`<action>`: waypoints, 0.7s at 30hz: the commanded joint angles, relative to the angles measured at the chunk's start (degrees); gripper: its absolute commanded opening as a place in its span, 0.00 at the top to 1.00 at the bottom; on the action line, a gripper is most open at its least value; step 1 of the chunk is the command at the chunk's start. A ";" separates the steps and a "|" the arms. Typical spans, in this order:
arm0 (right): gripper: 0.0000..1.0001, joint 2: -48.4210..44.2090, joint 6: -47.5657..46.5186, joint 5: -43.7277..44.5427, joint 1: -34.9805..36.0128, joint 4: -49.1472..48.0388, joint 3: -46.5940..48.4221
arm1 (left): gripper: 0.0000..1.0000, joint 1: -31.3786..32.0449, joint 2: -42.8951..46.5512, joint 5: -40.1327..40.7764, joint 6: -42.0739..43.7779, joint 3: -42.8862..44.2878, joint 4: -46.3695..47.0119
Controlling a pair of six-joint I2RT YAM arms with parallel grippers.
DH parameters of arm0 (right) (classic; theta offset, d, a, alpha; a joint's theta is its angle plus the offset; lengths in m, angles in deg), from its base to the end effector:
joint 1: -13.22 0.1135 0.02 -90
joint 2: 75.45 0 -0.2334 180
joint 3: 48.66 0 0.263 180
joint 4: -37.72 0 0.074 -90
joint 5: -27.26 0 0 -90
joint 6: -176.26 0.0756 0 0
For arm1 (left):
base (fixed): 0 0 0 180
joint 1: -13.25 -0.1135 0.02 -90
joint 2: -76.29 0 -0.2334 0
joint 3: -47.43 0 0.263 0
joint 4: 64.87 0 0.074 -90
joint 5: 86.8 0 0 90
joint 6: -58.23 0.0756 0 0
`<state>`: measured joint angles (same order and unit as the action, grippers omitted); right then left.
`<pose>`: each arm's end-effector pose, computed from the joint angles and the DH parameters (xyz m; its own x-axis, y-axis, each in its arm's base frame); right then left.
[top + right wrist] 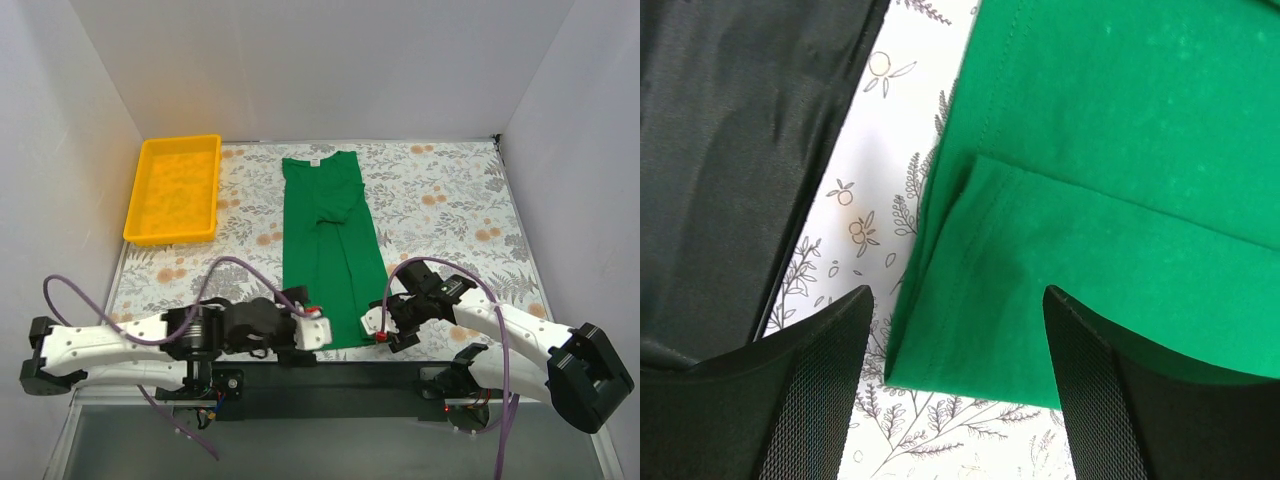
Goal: Fold and stack the t-shirts
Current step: Fold the tshirt
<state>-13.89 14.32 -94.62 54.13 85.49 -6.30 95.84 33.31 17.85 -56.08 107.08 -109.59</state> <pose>0.1335 0.1685 0.1051 0.4615 -0.6683 -0.5834 -0.8820 -0.4160 -0.2213 0.0488 -0.2267 0.2789 -0.4384 0.2825 -0.8532 0.8231 0.5074 -0.2549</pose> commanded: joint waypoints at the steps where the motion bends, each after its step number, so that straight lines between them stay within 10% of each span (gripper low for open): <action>1: 0.24 -0.82 0.93 0.77 -0.12 -1.28 0.36 | 0.10 0.03 -9.91 -12.09 16.21 -3.04 -10.18; 21: 0.23 0.05 -0.22 -2.13 -4.25 -2.33 -0.17 | 0.29 -5.40 -8.26 -17.11 20.10 -21.67 9.90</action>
<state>-13.25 14.45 -94.68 50.33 83.75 -6.32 92.91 23.50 1.68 -36.65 85.16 -105.24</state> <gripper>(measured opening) 0.767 0.737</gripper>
